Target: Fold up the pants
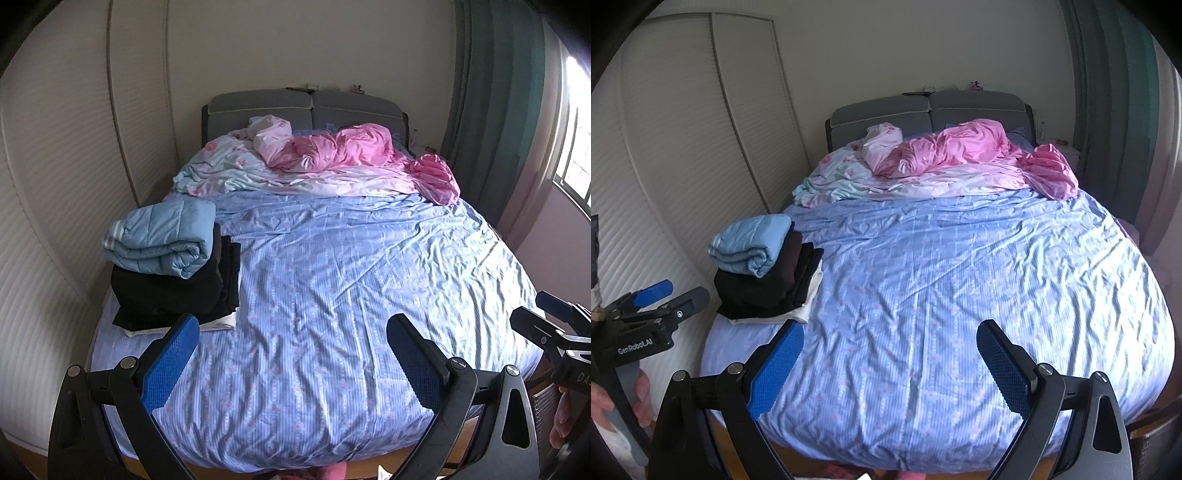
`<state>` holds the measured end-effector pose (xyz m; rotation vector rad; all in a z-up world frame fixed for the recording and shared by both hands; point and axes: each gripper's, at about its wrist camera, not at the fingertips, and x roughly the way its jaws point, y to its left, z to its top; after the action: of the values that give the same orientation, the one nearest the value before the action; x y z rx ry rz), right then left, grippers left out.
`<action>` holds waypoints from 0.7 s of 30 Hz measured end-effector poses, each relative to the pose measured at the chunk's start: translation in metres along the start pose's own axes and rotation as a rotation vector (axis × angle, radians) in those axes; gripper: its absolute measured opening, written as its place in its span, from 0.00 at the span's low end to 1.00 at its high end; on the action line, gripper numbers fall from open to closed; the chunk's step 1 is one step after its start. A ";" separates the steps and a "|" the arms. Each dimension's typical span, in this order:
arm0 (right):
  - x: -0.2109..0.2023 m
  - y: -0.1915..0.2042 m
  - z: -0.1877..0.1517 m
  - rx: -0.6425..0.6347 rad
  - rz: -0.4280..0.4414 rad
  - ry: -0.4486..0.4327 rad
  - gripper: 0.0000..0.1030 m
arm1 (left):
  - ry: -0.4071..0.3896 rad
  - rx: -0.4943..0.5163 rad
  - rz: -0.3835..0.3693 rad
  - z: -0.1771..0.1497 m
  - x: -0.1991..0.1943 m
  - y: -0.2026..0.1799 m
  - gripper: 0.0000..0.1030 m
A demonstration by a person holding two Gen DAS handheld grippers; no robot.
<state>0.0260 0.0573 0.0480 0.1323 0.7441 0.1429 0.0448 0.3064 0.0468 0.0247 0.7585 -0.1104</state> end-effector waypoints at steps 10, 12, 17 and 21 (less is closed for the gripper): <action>-0.002 -0.001 -0.002 -0.001 -0.002 0.000 0.93 | -0.013 0.002 0.000 0.002 -0.006 -0.004 1.00; -0.003 -0.001 -0.001 -0.002 -0.001 -0.002 0.93 | -0.018 0.004 -0.007 0.002 -0.008 -0.005 1.00; -0.003 0.000 -0.002 -0.001 -0.003 -0.004 0.93 | -0.022 0.007 -0.020 0.003 -0.009 -0.008 1.00; -0.006 -0.001 0.001 -0.009 0.000 -0.006 0.93 | -0.028 0.012 -0.012 0.002 -0.009 -0.011 1.00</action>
<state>0.0225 0.0553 0.0523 0.1244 0.7378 0.1462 0.0382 0.2962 0.0551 0.0303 0.7304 -0.1261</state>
